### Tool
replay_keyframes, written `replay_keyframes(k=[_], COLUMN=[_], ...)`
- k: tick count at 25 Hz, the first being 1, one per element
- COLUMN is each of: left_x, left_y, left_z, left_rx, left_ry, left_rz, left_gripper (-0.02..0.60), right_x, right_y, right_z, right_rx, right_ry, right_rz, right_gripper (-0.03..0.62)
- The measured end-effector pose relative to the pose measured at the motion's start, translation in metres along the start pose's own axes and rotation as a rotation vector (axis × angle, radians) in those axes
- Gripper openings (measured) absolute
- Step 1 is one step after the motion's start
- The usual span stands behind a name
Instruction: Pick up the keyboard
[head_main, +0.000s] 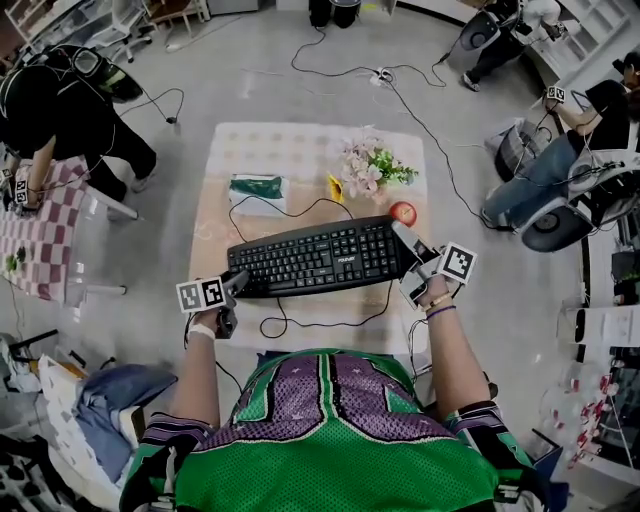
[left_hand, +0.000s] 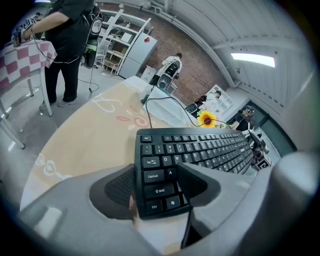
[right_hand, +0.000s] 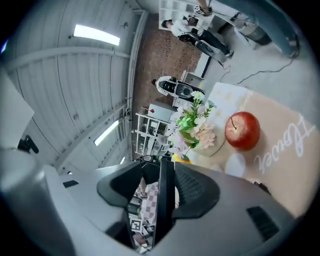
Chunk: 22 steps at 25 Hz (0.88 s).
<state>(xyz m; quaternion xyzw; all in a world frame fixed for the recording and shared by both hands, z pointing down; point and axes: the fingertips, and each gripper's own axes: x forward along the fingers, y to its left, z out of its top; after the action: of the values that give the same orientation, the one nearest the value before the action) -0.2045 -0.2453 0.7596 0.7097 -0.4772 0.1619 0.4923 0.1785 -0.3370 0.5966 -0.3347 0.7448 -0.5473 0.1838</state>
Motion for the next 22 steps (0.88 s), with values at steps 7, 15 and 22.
replay_keyframes(k=[7,15,22], left_x=[-0.001,-0.001,-0.001], left_y=[0.001,0.001,-0.001], left_z=[0.0,-0.001,0.0], left_rx=[-0.004,0.007,0.028], left_ry=[-0.015,-0.024,-0.024], left_rz=[-0.004,0.005,0.003], left_gripper=[0.267,0.267,0.267], right_x=[0.001,0.002,0.012], right_y=[-0.005,-0.023,-0.013], right_z=[0.0,-0.014,-0.047], right_rx=[0.045,0.115,-0.029], right_ry=[-0.017,0.059,0.307], right_rz=[-0.048,-0.117,-0.118], right_gripper=[0.215,0.221,0.221])
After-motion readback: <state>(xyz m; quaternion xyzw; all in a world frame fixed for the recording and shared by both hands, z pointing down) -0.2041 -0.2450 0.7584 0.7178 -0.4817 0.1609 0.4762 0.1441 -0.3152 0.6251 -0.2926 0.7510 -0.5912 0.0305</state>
